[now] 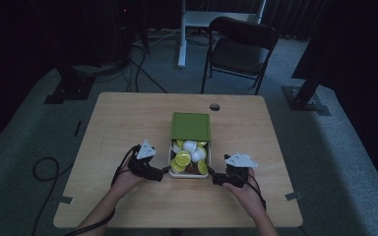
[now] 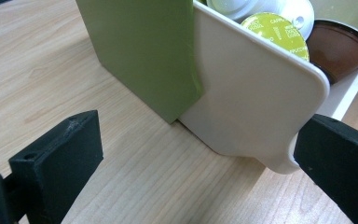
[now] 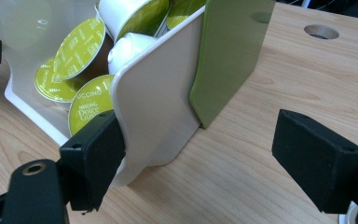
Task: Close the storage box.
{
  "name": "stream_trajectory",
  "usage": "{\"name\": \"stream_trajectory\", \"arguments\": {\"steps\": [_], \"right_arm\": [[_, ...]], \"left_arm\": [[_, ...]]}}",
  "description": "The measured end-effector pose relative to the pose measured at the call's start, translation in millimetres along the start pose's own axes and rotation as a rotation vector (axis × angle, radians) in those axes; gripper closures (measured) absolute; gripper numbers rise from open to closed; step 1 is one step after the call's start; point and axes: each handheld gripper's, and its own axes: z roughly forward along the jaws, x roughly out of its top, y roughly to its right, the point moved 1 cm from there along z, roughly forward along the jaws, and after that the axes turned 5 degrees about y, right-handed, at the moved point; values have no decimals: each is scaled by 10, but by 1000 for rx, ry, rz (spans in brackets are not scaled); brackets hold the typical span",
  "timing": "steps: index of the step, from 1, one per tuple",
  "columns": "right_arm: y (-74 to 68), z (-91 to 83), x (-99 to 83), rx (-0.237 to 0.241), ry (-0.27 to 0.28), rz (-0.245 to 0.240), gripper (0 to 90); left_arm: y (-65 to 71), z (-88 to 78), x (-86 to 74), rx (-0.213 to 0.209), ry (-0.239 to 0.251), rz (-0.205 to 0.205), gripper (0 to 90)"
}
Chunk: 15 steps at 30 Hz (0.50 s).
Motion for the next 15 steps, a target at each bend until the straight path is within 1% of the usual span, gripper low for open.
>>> {"name": "stream_trajectory", "arguments": {"steps": [7, 11, 15], "right_arm": [[26, 15, 25, -1, -1, -1, 169], [47, 33, 59, -5, 3, 2, 169], [68, 63, 79, -10, 0, -3, 169]], "left_arm": [[-13, 17, 30, -4, 1, 0, 12], [-43, 26, 35, 7, 2, -9, 13], [-58, 41, 43, 10, -2, -8, 13]]}}
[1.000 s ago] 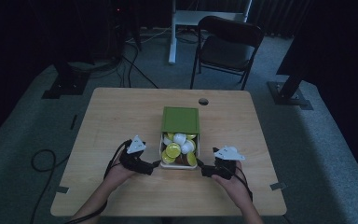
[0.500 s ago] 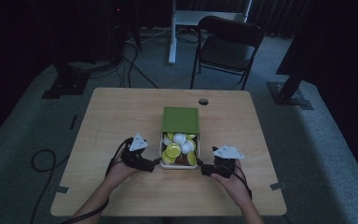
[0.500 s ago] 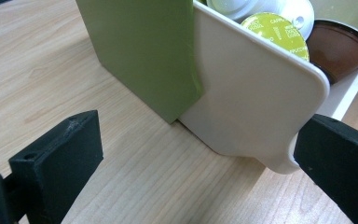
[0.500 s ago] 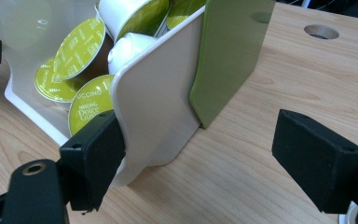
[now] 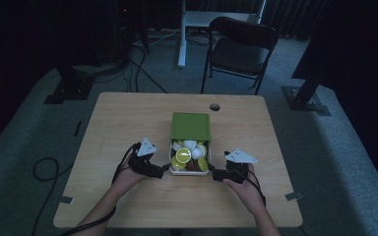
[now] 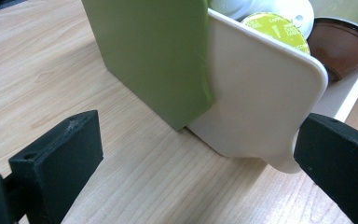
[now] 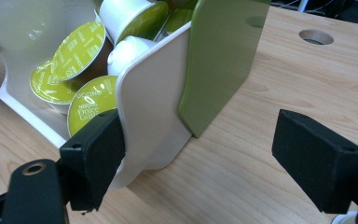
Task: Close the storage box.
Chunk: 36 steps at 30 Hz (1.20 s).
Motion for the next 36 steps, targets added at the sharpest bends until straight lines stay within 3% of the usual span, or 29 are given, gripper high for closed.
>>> {"name": "stream_trajectory", "arguments": {"steps": [17, 36], "right_arm": [[71, 142, 38, 8, -22, 12, 168], [201, 330, 131, 14, -28, 30, 168]], "left_arm": [[-52, 86, 145, 26, -9, 17, 13], [-184, 222, 226, 66, 6, -16, 13]]}}
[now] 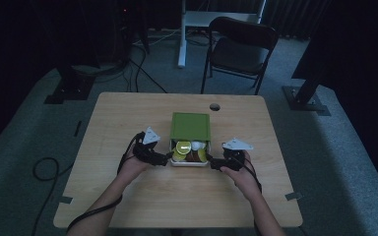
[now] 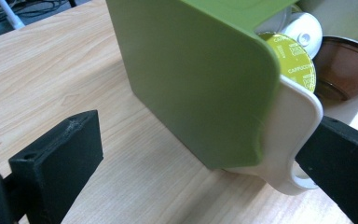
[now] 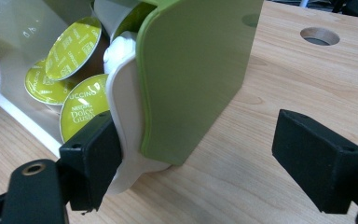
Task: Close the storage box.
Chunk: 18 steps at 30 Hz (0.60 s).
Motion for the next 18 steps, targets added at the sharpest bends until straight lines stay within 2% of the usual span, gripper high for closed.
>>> {"name": "stream_trajectory", "arguments": {"steps": [10, 18], "right_arm": [[56, 90, 53, -3, -12, -2, 147], [82, 131, 69, -18, -7, 9, 138]], "left_arm": [[-33, 42, 47, 23, -4, 10, 13], [-52, 66, 59, 42, 0, -1, 13]]}}
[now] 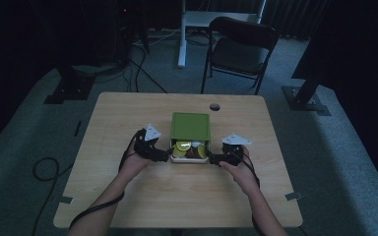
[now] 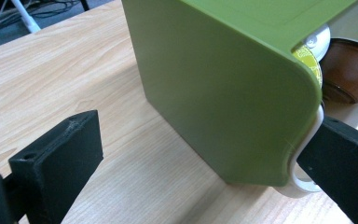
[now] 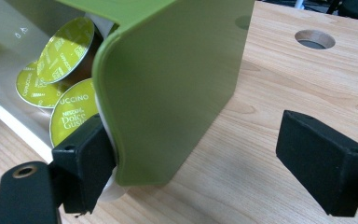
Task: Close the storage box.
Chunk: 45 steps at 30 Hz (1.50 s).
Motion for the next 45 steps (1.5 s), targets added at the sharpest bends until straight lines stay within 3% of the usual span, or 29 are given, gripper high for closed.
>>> {"name": "stream_trajectory", "arguments": {"steps": [23, 27, 45], "right_arm": [[73, 73, 48, -69, 2, 32, 141], [99, 90, 47, -86, 0, 67, 138], [36, -81, -79, -55, 10, 56, 163]], "left_arm": [[22, 7, 32, 13, -2, 1, 13], [34, 15, 46, 13, 0, -3, 12], [145, -32, -53, 15, -7, -6, 13]]}}
